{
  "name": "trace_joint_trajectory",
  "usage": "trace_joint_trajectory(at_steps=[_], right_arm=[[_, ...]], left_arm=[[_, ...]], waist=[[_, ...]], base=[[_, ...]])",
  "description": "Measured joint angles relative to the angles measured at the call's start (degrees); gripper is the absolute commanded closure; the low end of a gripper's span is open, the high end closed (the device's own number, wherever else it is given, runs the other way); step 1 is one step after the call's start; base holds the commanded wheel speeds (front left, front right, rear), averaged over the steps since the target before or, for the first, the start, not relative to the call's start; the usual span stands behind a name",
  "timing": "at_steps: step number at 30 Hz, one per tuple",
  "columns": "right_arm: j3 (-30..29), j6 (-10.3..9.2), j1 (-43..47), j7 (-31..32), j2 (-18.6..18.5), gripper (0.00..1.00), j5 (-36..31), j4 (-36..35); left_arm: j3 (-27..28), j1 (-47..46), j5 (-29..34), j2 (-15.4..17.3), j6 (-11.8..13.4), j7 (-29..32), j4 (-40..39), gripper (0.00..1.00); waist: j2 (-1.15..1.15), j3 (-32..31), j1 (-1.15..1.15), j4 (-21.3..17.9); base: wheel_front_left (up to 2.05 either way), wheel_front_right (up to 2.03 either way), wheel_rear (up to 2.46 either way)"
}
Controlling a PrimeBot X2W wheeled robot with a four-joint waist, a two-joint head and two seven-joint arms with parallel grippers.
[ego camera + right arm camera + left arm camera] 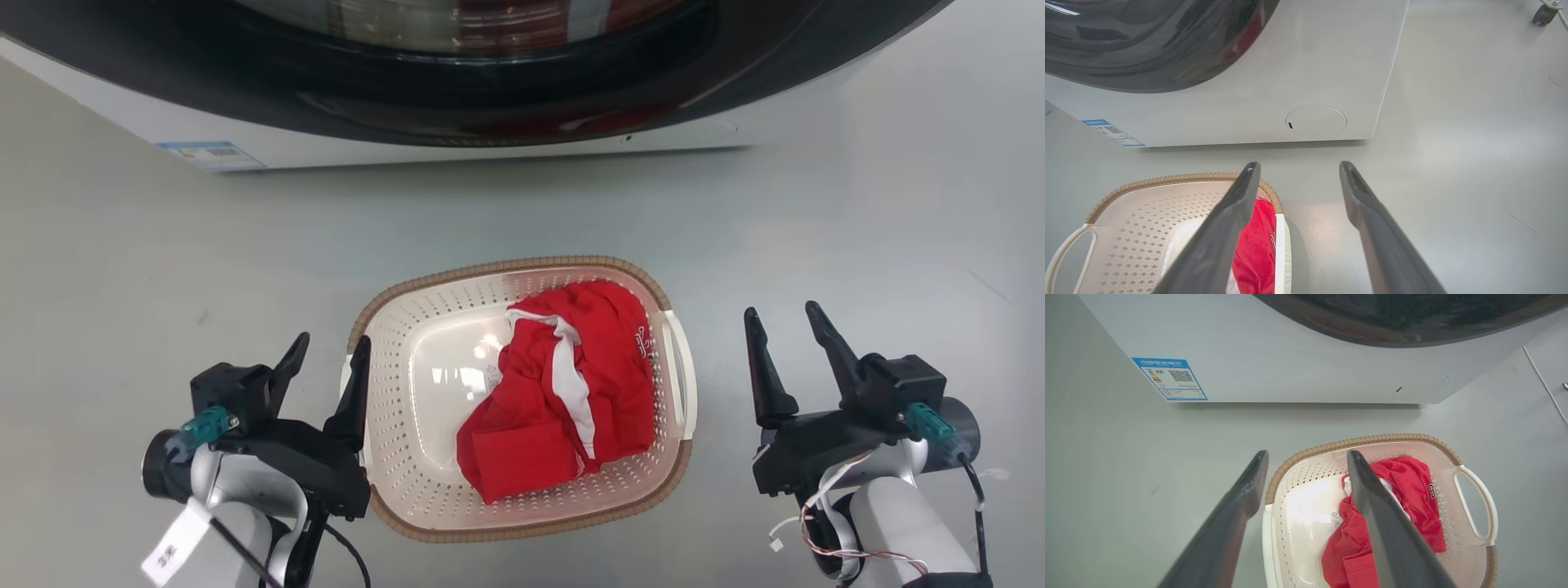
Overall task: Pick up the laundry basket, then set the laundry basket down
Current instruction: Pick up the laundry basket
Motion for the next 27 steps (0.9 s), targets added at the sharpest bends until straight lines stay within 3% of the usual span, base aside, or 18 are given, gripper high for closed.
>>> trace_joint_trajectory(at_steps=[18, 27], right_arm=[[5.1, 2.44, -4.9, -0.4, 1.3, 0.00, 0.8, 9.2], [6.6, 2.53, -7.8, -1.0, 1.5, 0.00, 1.6, 12.4]], left_arm=[[-0.3, -4.9, -2.9, -0.4, -3.6, 4.2, 13.8, 0.00], [-0.8, -9.1, -2.8, -0.6, -5.1, 4.5, 18.4, 0.00]], waist=[[-0.01, 4.6, -0.02, -0.3], [-0.01, 7.9, -0.02, -0.9]], base=[[0.00, 0.00, 0.00], [0.00, 0.00, 0.00]])
